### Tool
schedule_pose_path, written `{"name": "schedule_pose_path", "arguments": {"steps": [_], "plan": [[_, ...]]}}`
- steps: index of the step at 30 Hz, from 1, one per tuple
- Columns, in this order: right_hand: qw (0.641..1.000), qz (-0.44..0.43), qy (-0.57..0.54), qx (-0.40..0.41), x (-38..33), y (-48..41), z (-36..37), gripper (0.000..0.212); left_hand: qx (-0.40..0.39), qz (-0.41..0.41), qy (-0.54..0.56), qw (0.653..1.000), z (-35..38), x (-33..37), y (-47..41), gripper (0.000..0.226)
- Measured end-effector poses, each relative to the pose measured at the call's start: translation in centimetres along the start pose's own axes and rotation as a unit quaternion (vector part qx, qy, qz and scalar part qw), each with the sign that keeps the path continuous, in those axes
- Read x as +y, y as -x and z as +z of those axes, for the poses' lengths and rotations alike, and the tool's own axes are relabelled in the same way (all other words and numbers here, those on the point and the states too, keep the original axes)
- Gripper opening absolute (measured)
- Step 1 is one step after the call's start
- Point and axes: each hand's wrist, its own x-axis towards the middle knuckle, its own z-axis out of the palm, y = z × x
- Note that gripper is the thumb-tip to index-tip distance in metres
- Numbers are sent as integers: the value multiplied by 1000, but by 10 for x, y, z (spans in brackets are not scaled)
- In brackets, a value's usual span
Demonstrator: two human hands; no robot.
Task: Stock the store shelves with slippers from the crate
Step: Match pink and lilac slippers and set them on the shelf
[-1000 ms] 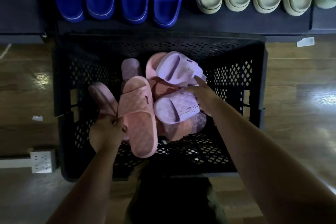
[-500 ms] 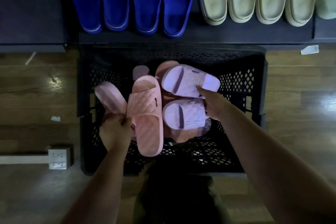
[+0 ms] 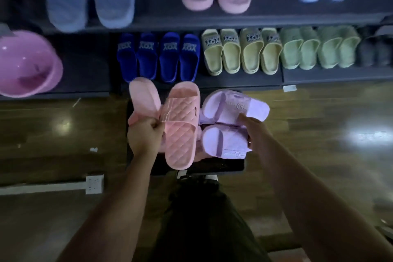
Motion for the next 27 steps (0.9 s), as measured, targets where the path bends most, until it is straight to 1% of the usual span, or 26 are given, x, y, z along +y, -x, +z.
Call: {"name": "schedule_pose_path", "arguments": {"steps": [2,5,8,11,13,15,17,20,24,27], "plan": [[999,-11,-30,23,-33,68,-26,40,0,22,-2,1000,-29,35,8,25],[994,-49,-85,39,-61,139,-71,16,-9,77,-17,997,-67,98,26,26],[986,-78,-137,62,-82,181,-125,15,-18,120,3,993,-86,154,40,26],[977,-96,-169,89,-103,211,-185,4,-21,167,27,985,-95,216,53,25],[973,-108,-184,93,-113,225,-230,6,-11,205,52,977,-98,261,68,32],[968,-122,-202,89,-121,233,-277,5,-4,236,52,970,-95,308,83,36],[964,-131,-211,96,-127,232,-317,2,-6,247,40,968,-85,345,93,30],[961,-149,-214,92,-138,226,-389,2,14,249,38,968,-68,409,120,24],[963,-135,-219,86,-151,199,-463,4,31,215,39,975,-39,472,142,29],[960,-120,-241,74,-164,163,-504,8,35,187,19,982,-10,506,144,26]]}}
